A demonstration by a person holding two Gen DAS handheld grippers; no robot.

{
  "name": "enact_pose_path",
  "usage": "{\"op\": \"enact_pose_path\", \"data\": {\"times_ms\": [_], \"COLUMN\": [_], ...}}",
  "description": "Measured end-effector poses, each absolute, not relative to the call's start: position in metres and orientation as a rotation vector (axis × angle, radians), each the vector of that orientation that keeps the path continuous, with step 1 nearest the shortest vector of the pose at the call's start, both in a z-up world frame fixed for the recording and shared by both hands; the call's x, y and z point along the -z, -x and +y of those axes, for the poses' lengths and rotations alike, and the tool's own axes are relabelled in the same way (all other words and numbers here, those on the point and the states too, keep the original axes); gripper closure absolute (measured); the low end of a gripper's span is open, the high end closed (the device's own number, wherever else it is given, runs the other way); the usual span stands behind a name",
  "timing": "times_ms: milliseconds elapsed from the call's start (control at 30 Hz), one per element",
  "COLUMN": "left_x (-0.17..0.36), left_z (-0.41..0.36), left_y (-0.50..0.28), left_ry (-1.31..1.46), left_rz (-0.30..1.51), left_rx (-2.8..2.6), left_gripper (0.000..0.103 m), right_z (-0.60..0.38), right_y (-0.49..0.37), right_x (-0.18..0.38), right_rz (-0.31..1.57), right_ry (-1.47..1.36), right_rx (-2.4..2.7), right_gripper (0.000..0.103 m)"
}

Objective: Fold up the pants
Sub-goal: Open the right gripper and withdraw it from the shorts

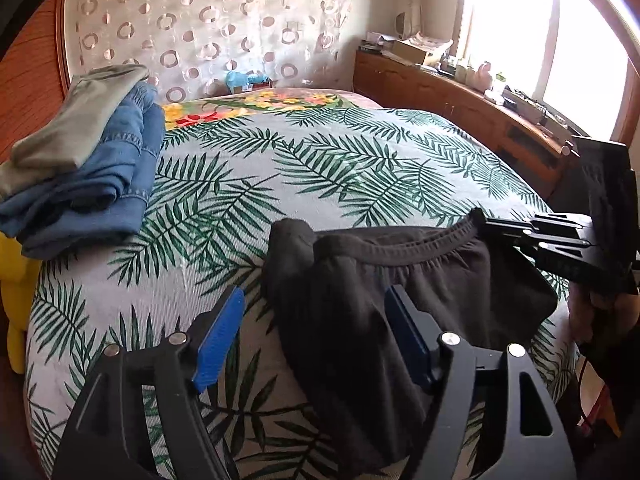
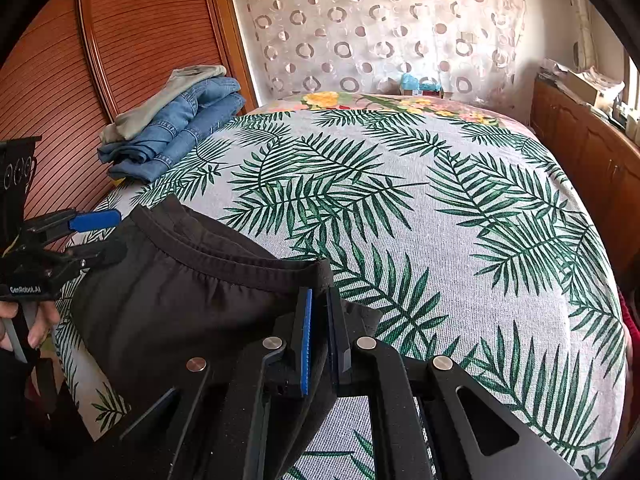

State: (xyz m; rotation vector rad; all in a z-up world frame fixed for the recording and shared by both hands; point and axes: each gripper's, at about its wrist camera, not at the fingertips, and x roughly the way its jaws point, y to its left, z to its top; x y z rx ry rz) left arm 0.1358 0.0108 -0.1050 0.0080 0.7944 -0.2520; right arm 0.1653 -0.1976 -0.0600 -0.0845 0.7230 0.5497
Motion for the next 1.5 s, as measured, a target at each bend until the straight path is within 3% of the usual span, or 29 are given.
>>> {"op": "enact_pose_path", "data": {"times_ms": [767, 1500], "left_x": [0.124, 0.128], "left_z": [0.008, 0.007], "left_y": [-0.109, -0.107], "left_ry": [0.011, 0.003], "left_rz": [0.824, 0.835], "left_rx": [0.238, 0.229], "left_gripper": [0.03, 0.03], "right_z": [-0.205, -0.229], "right_y": [-0.159, -0.074], "right_x": [0.054, 0.045], "right_rz": [0.726, 0.764], "right_ry": [0.062, 0.096], "right_rx": [-0.526, -0.572], "right_gripper": [0.094, 0.093]}}
